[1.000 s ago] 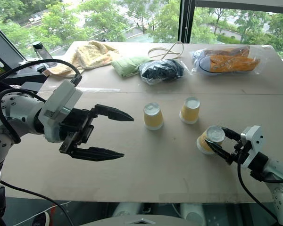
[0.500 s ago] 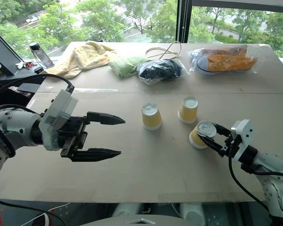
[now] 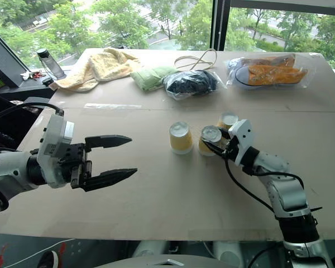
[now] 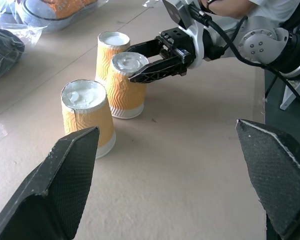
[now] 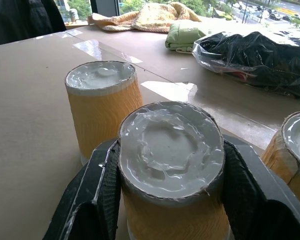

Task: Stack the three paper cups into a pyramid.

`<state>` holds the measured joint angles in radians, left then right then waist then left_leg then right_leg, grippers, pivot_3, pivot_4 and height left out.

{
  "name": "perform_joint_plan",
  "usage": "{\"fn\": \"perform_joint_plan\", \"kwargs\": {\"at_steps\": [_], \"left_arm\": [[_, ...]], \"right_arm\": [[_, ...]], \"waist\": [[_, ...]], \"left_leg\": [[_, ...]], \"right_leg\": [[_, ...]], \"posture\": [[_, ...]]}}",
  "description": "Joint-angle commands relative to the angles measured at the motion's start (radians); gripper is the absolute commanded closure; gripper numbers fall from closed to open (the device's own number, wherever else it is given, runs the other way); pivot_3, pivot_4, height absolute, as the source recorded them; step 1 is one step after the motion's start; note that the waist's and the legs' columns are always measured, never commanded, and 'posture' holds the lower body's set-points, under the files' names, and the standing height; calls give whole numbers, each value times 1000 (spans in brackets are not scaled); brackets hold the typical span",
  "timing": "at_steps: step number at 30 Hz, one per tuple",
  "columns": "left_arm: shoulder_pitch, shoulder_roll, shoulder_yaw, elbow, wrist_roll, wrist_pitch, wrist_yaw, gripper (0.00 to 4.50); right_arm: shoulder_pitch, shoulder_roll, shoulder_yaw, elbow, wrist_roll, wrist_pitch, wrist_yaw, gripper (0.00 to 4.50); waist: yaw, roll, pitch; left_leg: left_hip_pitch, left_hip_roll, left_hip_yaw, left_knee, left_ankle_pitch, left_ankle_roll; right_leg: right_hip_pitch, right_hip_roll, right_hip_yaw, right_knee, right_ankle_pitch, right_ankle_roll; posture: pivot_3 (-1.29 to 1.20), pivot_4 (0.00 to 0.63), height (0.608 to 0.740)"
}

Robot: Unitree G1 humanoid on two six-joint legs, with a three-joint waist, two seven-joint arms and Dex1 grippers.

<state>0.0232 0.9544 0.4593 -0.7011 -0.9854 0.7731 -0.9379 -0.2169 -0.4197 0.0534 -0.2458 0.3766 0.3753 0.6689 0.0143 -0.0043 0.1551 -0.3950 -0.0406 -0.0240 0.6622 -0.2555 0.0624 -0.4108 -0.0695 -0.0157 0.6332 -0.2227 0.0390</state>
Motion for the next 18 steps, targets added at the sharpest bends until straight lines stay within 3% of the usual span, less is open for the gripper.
{"fn": "perform_joint_plan", "kwargs": {"at_steps": [1, 18], "left_arm": [[15, -1, 51, -36, -21, -18, 21, 0], [44, -15, 49, -33, 0, -64, 51, 0]], "right_arm": [[-23, 1, 4, -35, 53, 63, 24, 2536], [-129, -18, 51, -31, 27, 194, 22, 2536]], "waist": [[0, 0, 0], [-2, 0, 0]], "left_leg": [[0, 0, 0, -1, 0, 0], [0, 0, 0, -3, 0, 0]], "right_leg": [[0, 0, 0, 0, 0, 0], [-1, 0, 0, 0, 0, 0]], "posture": [[0, 150, 740], [0, 150, 740]]}}
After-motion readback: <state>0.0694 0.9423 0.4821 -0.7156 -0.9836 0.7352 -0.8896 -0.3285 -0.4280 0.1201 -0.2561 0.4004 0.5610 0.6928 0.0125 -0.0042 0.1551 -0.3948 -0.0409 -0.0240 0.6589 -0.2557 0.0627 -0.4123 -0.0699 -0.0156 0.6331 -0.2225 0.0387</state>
